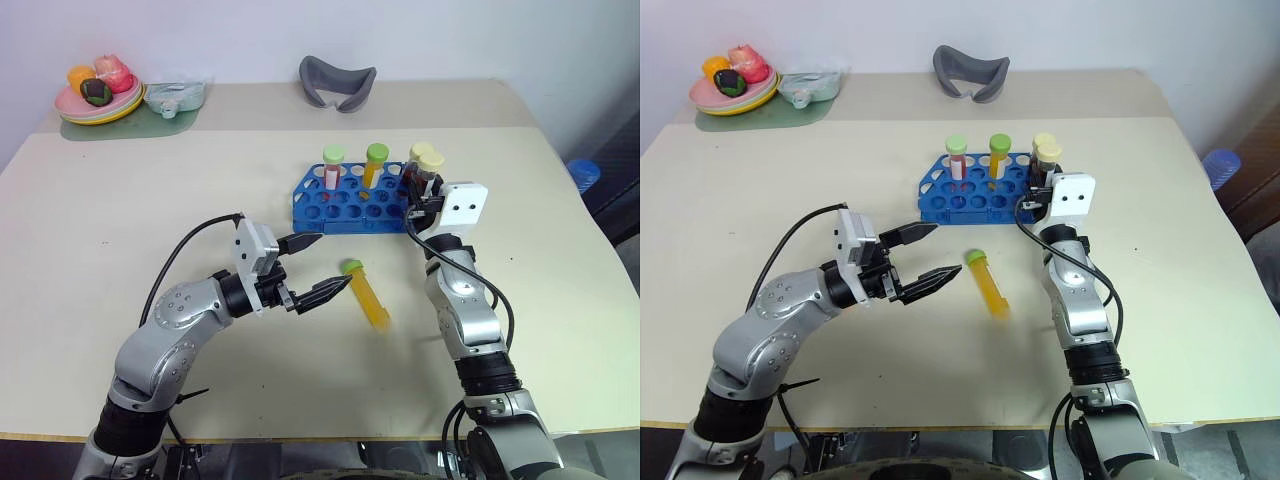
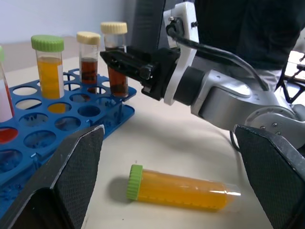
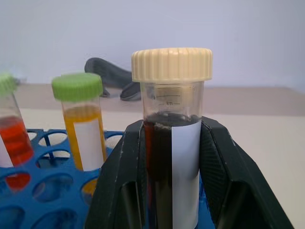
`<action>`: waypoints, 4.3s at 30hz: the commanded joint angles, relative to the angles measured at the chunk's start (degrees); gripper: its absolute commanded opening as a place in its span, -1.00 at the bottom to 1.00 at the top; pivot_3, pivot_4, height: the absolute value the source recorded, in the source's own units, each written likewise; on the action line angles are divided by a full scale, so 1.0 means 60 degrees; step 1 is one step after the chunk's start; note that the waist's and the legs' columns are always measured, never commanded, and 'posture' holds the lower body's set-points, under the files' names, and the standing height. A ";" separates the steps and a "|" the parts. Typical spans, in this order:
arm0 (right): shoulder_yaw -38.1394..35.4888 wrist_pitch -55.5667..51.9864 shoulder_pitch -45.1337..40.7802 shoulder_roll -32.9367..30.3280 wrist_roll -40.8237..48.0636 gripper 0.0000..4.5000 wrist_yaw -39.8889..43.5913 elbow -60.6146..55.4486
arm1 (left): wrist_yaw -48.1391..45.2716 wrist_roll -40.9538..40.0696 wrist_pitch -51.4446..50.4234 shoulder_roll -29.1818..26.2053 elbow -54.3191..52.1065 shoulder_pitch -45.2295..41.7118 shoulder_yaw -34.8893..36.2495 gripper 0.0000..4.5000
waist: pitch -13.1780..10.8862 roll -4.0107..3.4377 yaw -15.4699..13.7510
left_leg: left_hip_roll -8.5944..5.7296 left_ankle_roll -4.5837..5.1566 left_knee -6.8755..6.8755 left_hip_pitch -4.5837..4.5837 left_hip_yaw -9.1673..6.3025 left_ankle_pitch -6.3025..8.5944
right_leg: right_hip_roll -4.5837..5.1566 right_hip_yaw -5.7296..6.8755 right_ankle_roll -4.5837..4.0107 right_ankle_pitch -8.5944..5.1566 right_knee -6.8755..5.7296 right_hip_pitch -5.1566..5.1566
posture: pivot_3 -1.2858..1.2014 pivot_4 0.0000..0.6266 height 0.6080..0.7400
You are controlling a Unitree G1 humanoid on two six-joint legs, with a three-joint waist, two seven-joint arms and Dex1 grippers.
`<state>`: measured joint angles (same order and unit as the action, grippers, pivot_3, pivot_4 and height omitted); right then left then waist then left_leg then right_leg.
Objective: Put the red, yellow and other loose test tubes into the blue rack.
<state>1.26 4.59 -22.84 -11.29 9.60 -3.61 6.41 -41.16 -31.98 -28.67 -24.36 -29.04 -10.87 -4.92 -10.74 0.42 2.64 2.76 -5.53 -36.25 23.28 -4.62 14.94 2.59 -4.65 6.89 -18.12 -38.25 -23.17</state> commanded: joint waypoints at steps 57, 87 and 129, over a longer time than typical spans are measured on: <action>0.4482 -1.2549 -0.4234 -0.4610 1.7233 0.76 -1.0291 -0.2286 | -0.1933 0.1280 0.2857 -0.1355 0.1827 0.1340 0.0779 1.00 | 0.0001 -0.0005 0.0199 | 0.0004 0.0018 -0.0015 0.0018 -0.0013 0.0008 | -0.0001 0.0010 -0.0003 0.0000 -0.0002 -0.0007 | 0.03 -0.52 1.00; 0.2859 -0.3864 -0.1999 -0.3255 0.4020 -0.48 -0.1698 -0.3784 | -0.1049 0.0661 0.2326 -0.0587 0.1826 0.0678 0.0945 1.00 | 0.0001 -0.0007 0.0107 | 0.0000 0.0016 0.0000 0.0017 -0.0009 0.0007 | -0.0003 0.0010 -0.0001 0.0000 0.0012 -0.0016 | 0.03 -0.52 1.00; 0.0565 0.1235 -0.1213 0.1127 -0.1035 0.98 0.1012 0.0734 | -0.0087 -0.0245 0.0689 -0.0773 0.0740 0.0389 0.1316 1.00 | 0.0001 -0.0009 0.0233 | 0.0000 -0.0022 0.0001 -0.0003 -0.0009 -0.0015 | 0.0002 0.0006 -0.0001 0.0001 -0.0024 -0.0005 | 0.03 -0.52 1.00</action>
<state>5.57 11.55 -29.59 -5.00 3.94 2.65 14.81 -41.29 -33.18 -25.70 -28.83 -23.45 -8.89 1.67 -10.74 0.37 4.04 2.76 -5.67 -36.25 23.26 -4.67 14.85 2.60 -4.62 6.89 -18.11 -38.39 -23.21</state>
